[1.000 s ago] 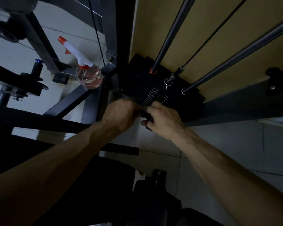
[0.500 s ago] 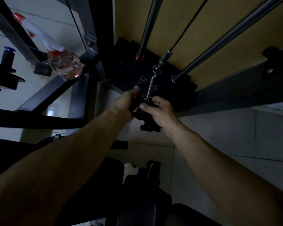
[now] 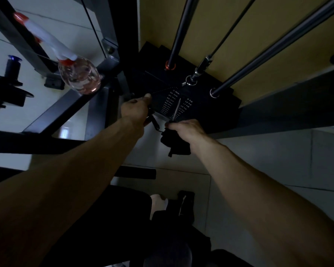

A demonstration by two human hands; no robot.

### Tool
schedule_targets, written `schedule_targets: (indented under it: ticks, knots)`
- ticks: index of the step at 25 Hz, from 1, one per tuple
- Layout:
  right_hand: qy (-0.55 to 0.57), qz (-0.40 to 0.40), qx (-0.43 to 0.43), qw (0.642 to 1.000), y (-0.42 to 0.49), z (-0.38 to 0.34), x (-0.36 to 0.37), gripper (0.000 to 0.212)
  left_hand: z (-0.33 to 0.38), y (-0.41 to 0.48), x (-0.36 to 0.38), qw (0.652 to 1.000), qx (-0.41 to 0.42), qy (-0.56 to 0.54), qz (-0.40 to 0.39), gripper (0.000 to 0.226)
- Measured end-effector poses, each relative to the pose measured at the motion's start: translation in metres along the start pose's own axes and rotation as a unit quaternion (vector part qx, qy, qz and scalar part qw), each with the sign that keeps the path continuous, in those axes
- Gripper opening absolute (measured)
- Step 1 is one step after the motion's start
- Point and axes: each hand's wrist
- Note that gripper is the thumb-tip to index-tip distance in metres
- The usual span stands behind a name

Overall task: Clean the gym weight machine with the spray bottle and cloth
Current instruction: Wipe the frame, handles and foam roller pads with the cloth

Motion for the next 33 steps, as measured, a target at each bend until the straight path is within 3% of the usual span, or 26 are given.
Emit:
schedule_targets:
  ticks: [4, 10, 14, 15, 18, 21, 24, 28, 31, 33]
  knots:
    - [0.047, 0.032, 0.036, 0.998, 0.009, -0.015, 0.002, 0.028, 0.005, -0.004, 0.003, 1.000, 0.003, 0.026, -0.017, 0.006]
    - [0.204, 0.066, 0.082, 0.973, 0.024, -0.032, 0.004, 0.059, 0.003, -0.017, 0.003, 0.997, 0.016, 0.041, -0.071, 0.012]
    - [0.242, 0.107, 0.123, 0.956, 0.009, 0.004, 0.014, 0.099, -0.007, -0.024, -0.013, 0.996, -0.019, 0.076, -0.047, 0.011]
    - [0.258, 0.117, 0.142, 0.949, -0.004, 0.005, 0.012, 0.091, -0.011, -0.029, -0.021, 0.993, -0.037, 0.096, -0.062, 0.024]
    - [0.319, 0.100, 0.166, 0.928, -0.052, -0.006, 0.012, 0.036, -0.023, -0.048, -0.043, 0.982, -0.060, 0.122, -0.132, 0.063]
    - [0.362, 0.032, 0.164, 0.917, -0.098, -0.026, 0.036, 0.018, -0.016, -0.067, -0.072, 0.985, -0.001, 0.039, -0.166, 0.045]
    - [0.320, -0.020, 0.107, 0.941, -0.127, -0.050, 0.076, 0.013, 0.003, -0.071, -0.104, 0.993, 0.062, -0.030, -0.098, 0.042]
    - [0.219, -0.068, 0.017, 0.973, -0.158, -0.093, 0.102, 0.010, 0.042, -0.063, -0.149, 0.987, 0.085, -0.080, 0.106, 0.021]
    - [0.160, 0.030, -0.166, 0.973, -0.175, -0.135, 0.114, 0.011, 0.080, -0.059, -0.182, 0.969, 0.087, -0.128, 0.195, 0.024]
    - [0.073, 0.074, -0.293, 0.951, -0.170, -0.160, 0.126, 0.042, 0.098, -0.055, -0.198, 0.968, 0.093, -0.146, 0.182, 0.024]
Point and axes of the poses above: each hand's wrist, its own y-axis towards the middle knuckle, its own x-axis out of the palm, z = x × y, and after that the axes turned 13 degrees about z, right-handed
